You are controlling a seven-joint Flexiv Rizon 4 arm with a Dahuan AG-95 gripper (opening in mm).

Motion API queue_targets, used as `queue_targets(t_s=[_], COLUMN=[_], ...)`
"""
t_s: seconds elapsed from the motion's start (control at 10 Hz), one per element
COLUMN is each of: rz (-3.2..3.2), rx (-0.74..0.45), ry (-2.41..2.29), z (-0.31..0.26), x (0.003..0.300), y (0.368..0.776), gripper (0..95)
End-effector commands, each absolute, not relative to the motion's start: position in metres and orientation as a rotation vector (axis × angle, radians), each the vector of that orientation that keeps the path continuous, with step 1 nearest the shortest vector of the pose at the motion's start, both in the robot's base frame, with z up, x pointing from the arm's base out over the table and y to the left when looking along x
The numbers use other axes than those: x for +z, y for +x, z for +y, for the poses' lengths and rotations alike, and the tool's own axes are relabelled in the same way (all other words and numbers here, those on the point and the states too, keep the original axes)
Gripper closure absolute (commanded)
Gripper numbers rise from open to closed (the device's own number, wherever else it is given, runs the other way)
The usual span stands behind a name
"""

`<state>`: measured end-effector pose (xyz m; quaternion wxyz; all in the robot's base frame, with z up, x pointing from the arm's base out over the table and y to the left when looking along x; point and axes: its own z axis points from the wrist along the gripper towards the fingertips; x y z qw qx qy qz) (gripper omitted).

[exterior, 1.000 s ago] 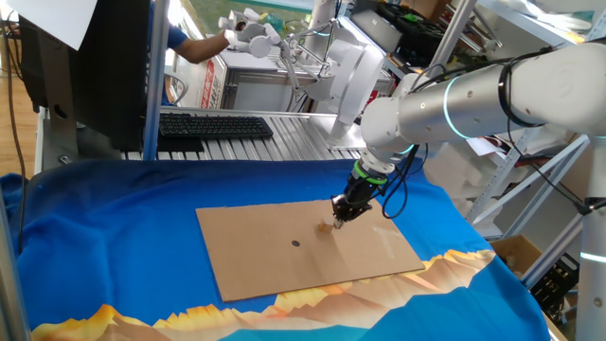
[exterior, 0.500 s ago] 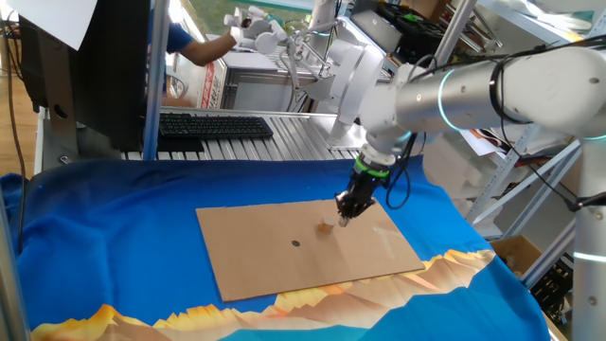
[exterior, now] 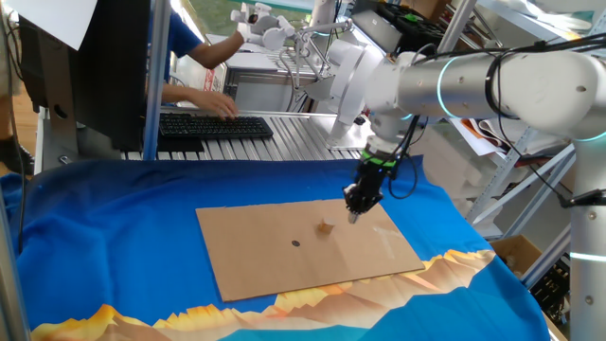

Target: Use the gripper to push the small block from left to right

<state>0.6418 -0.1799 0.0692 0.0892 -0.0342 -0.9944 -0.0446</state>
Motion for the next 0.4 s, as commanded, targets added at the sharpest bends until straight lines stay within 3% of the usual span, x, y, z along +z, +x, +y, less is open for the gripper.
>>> queue_targets(t_s=[0.1,0.4], rz=[-2.913,-2.894], rx=[-0.115,-0.111], ry=[-0.168,-0.197], z=[-0.185,-0.19], x=[0.0742,0.0797], y=[0.6361,0.6291], gripper=[95.0,95.0])
